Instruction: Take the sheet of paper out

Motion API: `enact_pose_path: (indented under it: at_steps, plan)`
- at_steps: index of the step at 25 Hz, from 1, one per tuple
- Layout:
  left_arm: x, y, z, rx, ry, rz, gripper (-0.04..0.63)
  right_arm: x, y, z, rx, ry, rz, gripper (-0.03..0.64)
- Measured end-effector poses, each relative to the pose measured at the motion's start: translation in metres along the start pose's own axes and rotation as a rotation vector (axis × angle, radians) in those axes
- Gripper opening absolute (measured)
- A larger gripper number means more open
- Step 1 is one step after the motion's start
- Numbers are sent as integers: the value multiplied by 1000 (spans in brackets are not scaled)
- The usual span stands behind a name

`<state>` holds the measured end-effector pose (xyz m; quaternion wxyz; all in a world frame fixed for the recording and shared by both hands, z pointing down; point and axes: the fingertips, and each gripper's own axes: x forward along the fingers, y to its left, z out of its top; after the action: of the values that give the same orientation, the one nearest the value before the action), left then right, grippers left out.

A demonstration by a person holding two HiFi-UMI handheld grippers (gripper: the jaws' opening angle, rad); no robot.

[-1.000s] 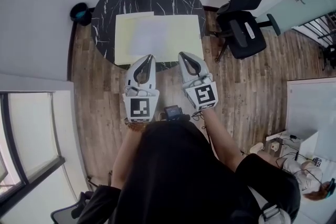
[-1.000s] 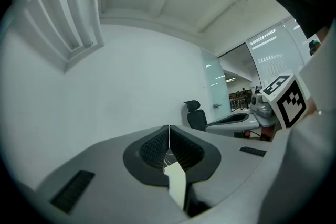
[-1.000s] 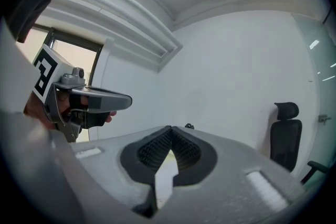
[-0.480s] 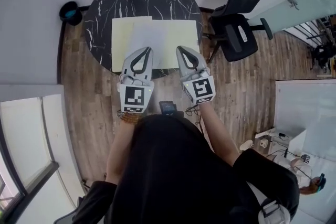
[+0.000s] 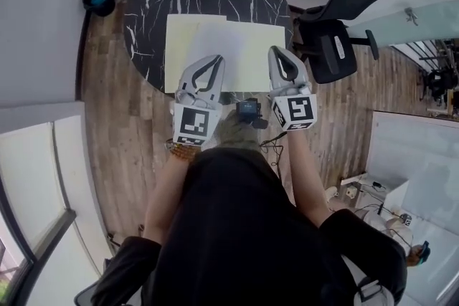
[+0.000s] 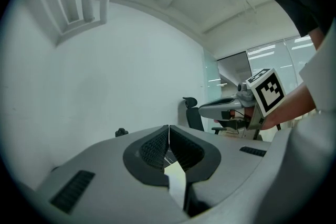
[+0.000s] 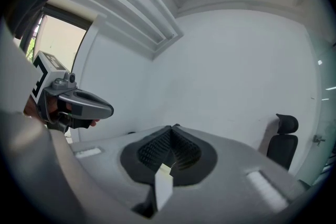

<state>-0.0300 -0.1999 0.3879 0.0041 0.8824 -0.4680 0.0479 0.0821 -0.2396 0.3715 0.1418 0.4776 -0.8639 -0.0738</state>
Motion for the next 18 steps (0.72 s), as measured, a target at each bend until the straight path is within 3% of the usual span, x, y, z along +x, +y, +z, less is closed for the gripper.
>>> enact_pose_path:
  at_steps: [6,9,13,18]
  plan:
    - [10,12,-27,-17,55,-2,11,30,-25,-57,16,111,29,-2]
    - [14,17,-43,-11,83,-3,12,46,-19,-93,-86,132,55,-2]
    - [20,16,-54,16,107,0,12,64,-11,-147,-134,181,146,-2]
    - [35,8,-67,-19,163,7,12,80,4,-212,-174,295,297,0]
